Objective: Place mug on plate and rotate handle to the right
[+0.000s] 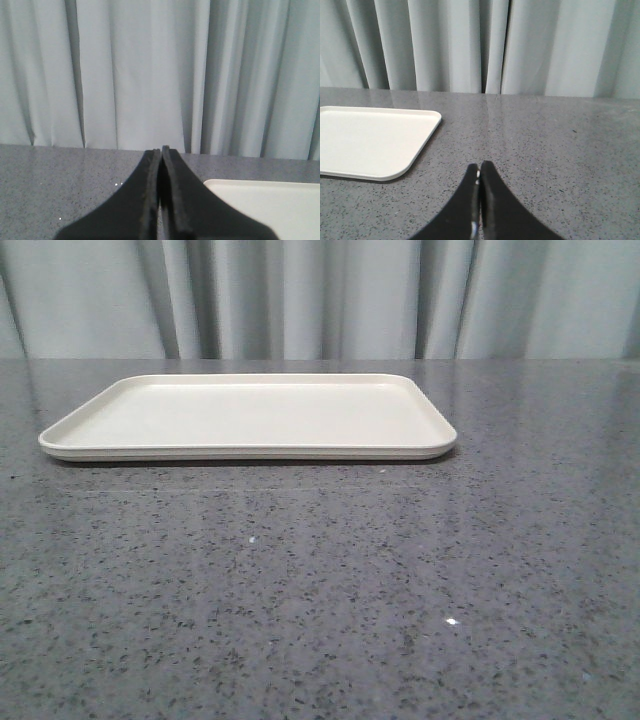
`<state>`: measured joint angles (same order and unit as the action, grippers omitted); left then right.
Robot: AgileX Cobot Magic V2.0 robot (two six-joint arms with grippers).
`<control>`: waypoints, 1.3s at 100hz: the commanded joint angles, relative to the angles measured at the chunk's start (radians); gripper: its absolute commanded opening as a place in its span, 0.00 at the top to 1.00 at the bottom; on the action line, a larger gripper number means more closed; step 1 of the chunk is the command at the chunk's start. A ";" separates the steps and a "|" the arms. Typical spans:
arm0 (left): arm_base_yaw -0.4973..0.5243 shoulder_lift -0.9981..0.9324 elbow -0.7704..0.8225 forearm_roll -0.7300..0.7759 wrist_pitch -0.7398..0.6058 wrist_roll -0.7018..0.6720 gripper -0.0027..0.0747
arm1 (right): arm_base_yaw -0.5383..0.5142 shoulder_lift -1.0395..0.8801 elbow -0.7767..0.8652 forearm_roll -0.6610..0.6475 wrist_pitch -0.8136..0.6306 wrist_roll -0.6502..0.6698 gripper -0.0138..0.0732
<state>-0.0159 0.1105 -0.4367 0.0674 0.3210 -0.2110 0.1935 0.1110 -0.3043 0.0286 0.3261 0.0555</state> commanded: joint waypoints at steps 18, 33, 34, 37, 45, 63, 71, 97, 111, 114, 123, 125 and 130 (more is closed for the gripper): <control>0.001 0.307 -0.334 -0.119 0.368 -0.013 0.99 | -0.008 0.304 -0.338 0.001 0.236 -0.004 0.92; 0.001 0.434 -0.444 -0.121 0.536 -0.013 0.99 | -0.008 0.454 -0.489 0.001 0.350 -0.004 0.92; 0.001 0.442 -0.447 -0.121 0.539 -0.013 0.99 | -0.008 0.459 -0.499 0.001 0.351 -0.004 0.92; 0.001 0.456 -0.453 -0.121 0.544 -0.013 0.99 | -0.008 0.481 -0.515 0.001 0.348 -0.004 0.92; 0.001 0.482 -0.455 -0.121 0.544 -0.013 0.99 | -0.008 0.515 -0.535 0.001 0.321 -0.004 0.92; 0.001 0.495 -0.455 -0.119 0.549 -0.013 0.99 | -0.008 0.552 -0.536 0.001 0.294 -0.004 0.92; 0.001 0.495 -0.455 -0.114 0.554 -0.013 0.99 | -0.008 0.555 -0.536 0.001 0.308 -0.004 0.91; 0.001 0.495 -0.455 -0.127 0.581 0.024 0.61 | -0.008 0.555 -0.536 0.001 0.353 -0.004 0.70; 0.001 0.495 -0.455 -0.134 0.579 0.024 0.26 | -0.008 0.555 -0.536 0.001 0.357 -0.004 0.42; 0.001 0.495 -0.455 -0.134 0.579 0.024 0.23 | -0.008 0.555 -0.536 0.001 0.360 -0.004 0.37; 0.001 0.495 -0.455 -0.134 0.583 0.024 0.21 | -0.008 0.555 -0.536 0.001 0.362 -0.004 0.27; 0.001 0.495 -0.455 -0.134 0.583 0.026 0.21 | -0.008 0.555 -0.536 0.001 0.362 -0.004 0.26; 0.001 0.497 -0.455 -0.134 0.587 0.028 0.21 | -0.008 0.555 -0.536 0.001 0.362 -0.004 0.26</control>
<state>-0.0159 0.5954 -0.8562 -0.0546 0.9618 -0.1850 0.1935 0.6621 -0.8073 0.0307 0.7452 0.0558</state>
